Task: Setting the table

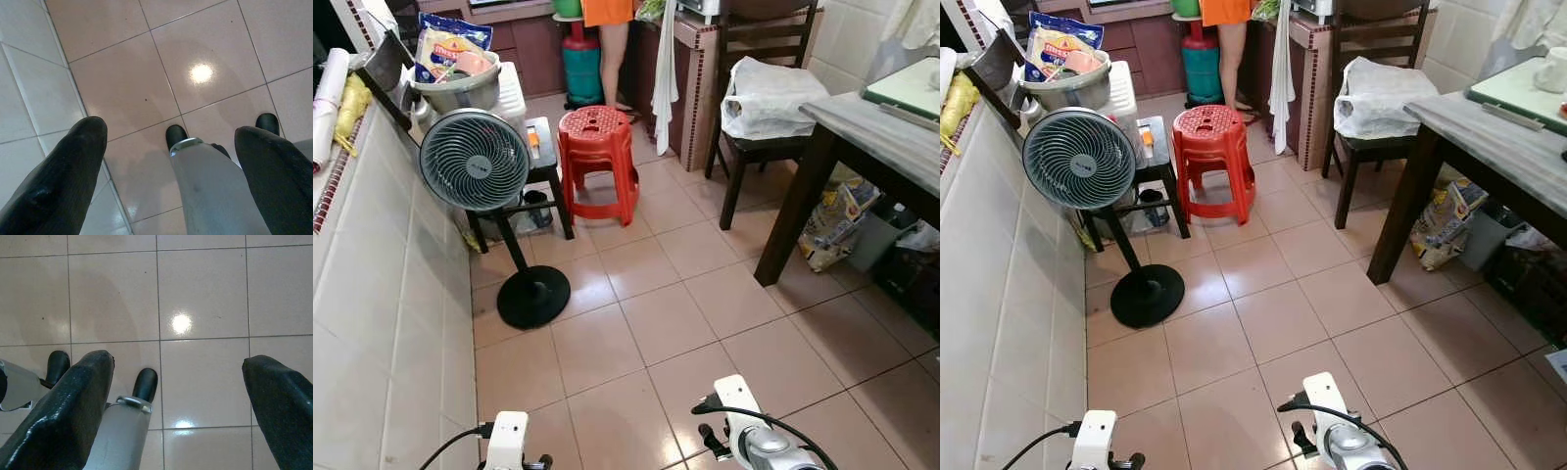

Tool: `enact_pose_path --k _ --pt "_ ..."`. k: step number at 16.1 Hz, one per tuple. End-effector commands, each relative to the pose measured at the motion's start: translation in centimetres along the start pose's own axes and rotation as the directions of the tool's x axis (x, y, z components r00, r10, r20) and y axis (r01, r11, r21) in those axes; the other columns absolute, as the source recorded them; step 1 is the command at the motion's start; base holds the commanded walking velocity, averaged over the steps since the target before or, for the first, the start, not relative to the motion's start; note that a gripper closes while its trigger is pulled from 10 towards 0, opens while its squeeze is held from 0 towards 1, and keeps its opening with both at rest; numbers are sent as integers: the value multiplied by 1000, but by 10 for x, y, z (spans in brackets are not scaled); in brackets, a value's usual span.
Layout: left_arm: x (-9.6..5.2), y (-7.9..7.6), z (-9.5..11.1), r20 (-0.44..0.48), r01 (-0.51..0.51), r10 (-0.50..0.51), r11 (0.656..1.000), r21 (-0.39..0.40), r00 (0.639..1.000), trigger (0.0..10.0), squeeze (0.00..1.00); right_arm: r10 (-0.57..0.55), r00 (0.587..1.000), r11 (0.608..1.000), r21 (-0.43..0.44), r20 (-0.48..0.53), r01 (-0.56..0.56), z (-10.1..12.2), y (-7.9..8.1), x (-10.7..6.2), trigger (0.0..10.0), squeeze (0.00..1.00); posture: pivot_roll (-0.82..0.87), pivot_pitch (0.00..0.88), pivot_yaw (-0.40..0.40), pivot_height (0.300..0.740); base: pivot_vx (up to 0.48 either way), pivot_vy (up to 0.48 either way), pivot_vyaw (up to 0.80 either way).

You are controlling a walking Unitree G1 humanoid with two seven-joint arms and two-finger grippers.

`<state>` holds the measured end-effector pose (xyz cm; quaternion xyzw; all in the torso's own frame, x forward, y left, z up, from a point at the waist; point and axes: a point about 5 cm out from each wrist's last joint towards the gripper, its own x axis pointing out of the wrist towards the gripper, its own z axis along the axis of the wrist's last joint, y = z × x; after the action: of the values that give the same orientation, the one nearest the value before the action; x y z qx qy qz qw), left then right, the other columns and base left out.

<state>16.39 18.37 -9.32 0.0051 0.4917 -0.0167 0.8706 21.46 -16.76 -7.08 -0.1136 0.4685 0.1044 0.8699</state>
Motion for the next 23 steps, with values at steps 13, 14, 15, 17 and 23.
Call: enact_pose_path --k 13,14,15,17,23 --pt "-11 25 89 473 -33 38 999 -18 880 10000 0 90 916 993 35 391 -113 101 1 -7 10000 0 -31 0 19 740 0 0 -309" --pt "-14 26 98 517 -37 44 999 -24 855 10000 0 88 900 991 56 426 -123 113 -2 -10 10000 0 -25 0 21 740 0 0 0" --pt "-24 26 119 628 -32 47 999 -35 777 10000 0 86 884 981 116 460 -156 125 -9 -13 10000 0 -20 0 21 740 0 0 0" --pt "-44 19 135 740 -34 25 999 -2 672 10000 0 138 853 975 83 504 -207 134 -16 -19 10000 0 -15 0 32 740 0 0 0" --pt "-113 12 121 830 -73 47 997 -8 556 10000 0 71 707 976 98 703 -196 153 -47 -52 10000 0 2 0 50 740 0 0 0"
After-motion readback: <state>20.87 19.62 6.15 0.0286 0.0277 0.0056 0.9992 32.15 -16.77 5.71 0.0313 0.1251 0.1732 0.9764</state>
